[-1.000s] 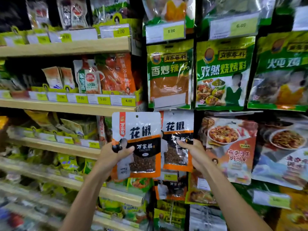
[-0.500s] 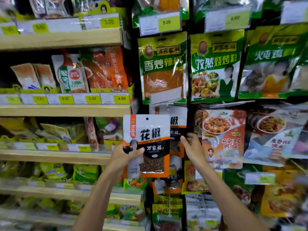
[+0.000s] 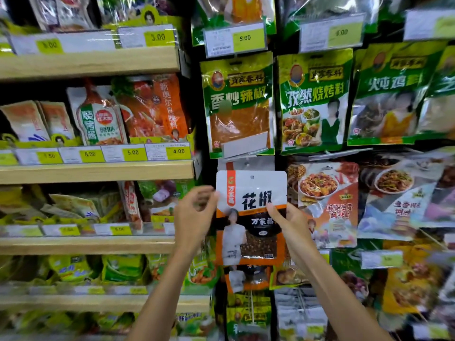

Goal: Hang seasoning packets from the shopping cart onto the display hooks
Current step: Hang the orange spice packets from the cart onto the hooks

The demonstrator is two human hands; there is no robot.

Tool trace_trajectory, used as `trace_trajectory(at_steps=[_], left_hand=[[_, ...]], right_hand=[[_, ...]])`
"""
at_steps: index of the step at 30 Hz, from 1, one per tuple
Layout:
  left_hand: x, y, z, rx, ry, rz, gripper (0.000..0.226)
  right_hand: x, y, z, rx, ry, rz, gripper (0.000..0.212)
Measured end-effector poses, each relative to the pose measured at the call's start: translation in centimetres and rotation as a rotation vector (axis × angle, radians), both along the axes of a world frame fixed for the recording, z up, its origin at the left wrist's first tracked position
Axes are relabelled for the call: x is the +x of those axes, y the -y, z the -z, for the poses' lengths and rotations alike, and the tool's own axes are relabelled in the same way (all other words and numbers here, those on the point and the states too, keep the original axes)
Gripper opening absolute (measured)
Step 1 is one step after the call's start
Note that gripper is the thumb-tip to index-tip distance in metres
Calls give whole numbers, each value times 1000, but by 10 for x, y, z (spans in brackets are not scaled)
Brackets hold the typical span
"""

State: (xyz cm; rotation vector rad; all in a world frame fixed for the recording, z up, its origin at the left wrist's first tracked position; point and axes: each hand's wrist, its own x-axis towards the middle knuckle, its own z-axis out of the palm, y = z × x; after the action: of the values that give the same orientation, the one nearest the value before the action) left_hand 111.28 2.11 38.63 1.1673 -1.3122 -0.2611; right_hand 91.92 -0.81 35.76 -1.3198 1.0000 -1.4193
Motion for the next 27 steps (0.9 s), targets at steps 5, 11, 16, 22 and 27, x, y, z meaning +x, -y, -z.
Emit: trace_trajectory(at_steps=[5, 11, 16, 22, 27], left_hand=[[32, 21, -33, -575, 567, -655, 22], [61, 58, -19, -520, 787, -735, 23], [69, 66, -15, -577, 814, -708, 28], [73, 65, -12, -578, 837, -681, 29], [73, 65, -13, -580, 833, -695, 27]], right_hand=[[-5, 10, -1, -1, -45, 53, 29], [2, 28, -15, -15, -67, 39, 40], [7, 41, -16, -15, -58, 59, 30], [14, 53, -13, 42, -39, 121, 21], [24, 66, -16, 51, -88, 186, 24]])
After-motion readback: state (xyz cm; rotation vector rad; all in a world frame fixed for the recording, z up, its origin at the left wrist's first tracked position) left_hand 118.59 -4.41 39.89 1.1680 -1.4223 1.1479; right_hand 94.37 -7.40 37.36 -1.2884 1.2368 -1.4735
